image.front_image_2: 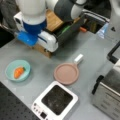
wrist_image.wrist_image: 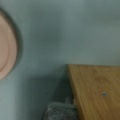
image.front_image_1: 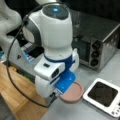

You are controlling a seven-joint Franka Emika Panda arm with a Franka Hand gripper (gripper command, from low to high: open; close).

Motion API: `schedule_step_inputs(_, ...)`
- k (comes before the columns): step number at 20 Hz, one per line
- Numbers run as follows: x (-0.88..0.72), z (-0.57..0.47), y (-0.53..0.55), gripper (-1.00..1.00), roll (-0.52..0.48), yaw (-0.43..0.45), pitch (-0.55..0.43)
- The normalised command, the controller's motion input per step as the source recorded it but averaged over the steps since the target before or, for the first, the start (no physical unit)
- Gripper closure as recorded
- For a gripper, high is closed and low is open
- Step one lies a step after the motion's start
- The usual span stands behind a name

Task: Pick up the pan. Place the pan on the table. Pick up the bowl. Place the bowl on the stove.

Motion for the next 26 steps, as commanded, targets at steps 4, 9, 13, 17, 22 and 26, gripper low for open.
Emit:
schedule_step_inputs(4, 0.59, 0.02, -0.37, -1.00, 0.207, -0.025, 0.205)
schedule_step_inputs(9, 0.47, 0.06, -0.28, -1.00, 0.227, -0.010, 0.169)
schedule_step_inputs(13, 0.38, 0.09, -0.24, -1.00, 0.234, 0.000, 0.136)
schedule_step_inputs(17, 0.45, 0.00, -0.37, -1.00, 0.220, 0.014, 0.113)
schedule_step_inputs(22, 0.49, -0.01, -0.52, -1.00, 0.245, 0.054, 0.096)
schedule_step_inputs(26, 0.44, 0.03, -0.52, -1.00, 0.284, 0.065, 0.117)
